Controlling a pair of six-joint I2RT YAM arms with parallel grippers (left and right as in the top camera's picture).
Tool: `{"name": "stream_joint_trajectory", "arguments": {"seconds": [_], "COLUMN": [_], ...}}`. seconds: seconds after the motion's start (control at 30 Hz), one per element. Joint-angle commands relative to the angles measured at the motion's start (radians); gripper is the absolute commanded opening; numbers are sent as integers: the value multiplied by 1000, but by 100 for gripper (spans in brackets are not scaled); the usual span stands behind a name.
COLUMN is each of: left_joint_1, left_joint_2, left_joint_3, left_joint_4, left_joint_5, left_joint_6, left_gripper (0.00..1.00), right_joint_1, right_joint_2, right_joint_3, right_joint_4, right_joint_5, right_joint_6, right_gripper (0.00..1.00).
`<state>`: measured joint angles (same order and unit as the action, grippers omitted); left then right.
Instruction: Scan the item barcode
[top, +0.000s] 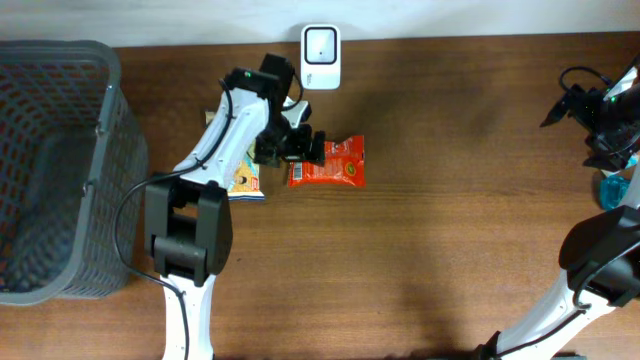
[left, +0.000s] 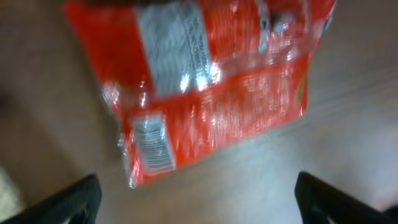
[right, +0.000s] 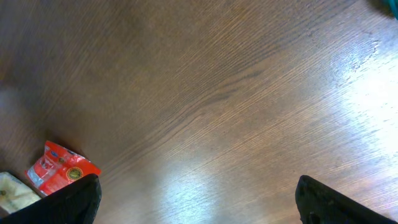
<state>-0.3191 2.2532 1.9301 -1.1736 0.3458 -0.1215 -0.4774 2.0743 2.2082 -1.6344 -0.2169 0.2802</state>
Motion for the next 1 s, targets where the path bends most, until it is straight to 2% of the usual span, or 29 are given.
{"name": "stream_joint_trajectory", "arguments": {"seconds": [0.0,0.13,0.23,0.27,0.37,0.53,0.57,0.63,0.73,0.77,0.83,0.9,0.97], "left_joint_1": [0,-9,-12,-10,-5,-8,-8,-8,-8,-7,-4,-1,2], "left_joint_2": [-9,-9,-9,-3,35,114,118,120,120,120,119,116,108], "left_joint_3": [-75,-88,-88,-88,-88,-88,-88,-88,-88,-87,-80,-58,22], "left_joint_4": [90,131,159,167,171,201,205,212,215,215,208,186,113], "left_joint_5": [50,-10,-193,-206,-64,60,59,58,0,-32,-63,-67,-151], "left_joint_6": [18,18,-102,-121,-125,-124,-124,-116,-117,-117,-117,-117,-117], "left_gripper": [93,90,91,92,93,94,91,74,59,49,34,27,21], "right_joint_1": [-1,-1,-1,-1,-1,-1,-1,-1,-1,-1,-1,-1,-1], "right_joint_2": [0,0,0,0,0,0,0,0,0,0,0,0,0], "right_joint_3": [0,0,0,0,0,0,0,0,0,0,0,0,0], "right_joint_4": [0,0,0,0,0,0,0,0,0,0,0,0,0], "right_joint_5": [12,12,12,12,12,12,12,12,12,12,12,12,12], "right_joint_6": [-2,-2,-2,-2,-2,-2,-2,-2,-2,-2,-2,-2,-2], "right_gripper": [98,98,98,98,98,98,98,98,99,98,98,98,98]}}
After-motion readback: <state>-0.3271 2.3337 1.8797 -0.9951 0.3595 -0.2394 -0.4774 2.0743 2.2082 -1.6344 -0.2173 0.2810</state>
